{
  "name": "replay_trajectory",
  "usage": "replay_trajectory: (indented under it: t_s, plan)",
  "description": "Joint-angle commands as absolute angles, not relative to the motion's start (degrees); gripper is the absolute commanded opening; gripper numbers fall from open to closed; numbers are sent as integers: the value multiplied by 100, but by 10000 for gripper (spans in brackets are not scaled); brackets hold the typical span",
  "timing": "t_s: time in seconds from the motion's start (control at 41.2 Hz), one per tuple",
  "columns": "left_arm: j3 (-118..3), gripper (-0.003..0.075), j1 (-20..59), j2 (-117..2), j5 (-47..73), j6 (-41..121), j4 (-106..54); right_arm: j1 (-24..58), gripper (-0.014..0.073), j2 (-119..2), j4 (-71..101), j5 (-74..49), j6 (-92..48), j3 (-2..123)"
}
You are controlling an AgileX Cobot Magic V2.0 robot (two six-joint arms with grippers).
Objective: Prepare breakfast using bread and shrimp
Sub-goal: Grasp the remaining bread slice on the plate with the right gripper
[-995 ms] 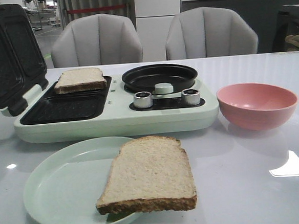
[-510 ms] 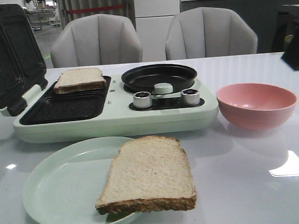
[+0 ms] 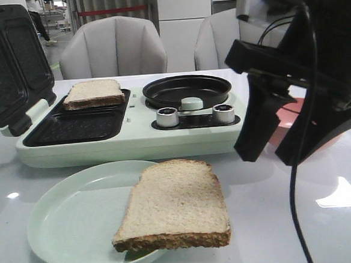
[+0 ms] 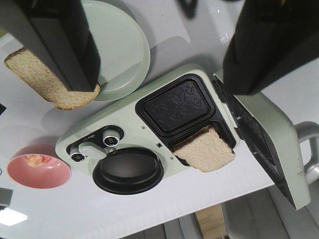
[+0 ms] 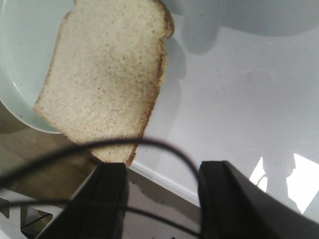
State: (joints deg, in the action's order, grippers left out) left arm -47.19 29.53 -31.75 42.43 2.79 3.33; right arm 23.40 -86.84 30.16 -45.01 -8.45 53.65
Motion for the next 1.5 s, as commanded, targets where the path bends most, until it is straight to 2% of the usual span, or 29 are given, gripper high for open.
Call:
replay_trajectory:
  t_s: [0.0, 0.437, 0.995, 1.117, 1.383, 1.481]
  plan:
    - [-4879, 566, 2983, -3188, 3735, 205, 359, 2331, 440, -8739, 3657, -4279, -1268, 5558]
    - [-4879, 566, 2983, -3188, 3565, 205, 359, 2331, 440, -9717, 5453, -3894, -2534, 5558]
    - [-4879, 566, 2983, -3188, 3454, 205, 359, 2331, 437, -10016, 5484, -3683, -2565, 5558]
    - [-4879, 566, 2983, -3188, 3454, 205, 359, 2331, 377, -10086, 5484, -3725, -2579, 5558]
    - [-4879, 566, 2983, -3188, 3454, 205, 406, 2331, 127, -10086, 5484, -3769, -2609, 5558]
    - [-4879, 566, 2983, -3188, 3454, 205, 406, 2331, 88, -10086, 5484, -3769, -2609, 5558]
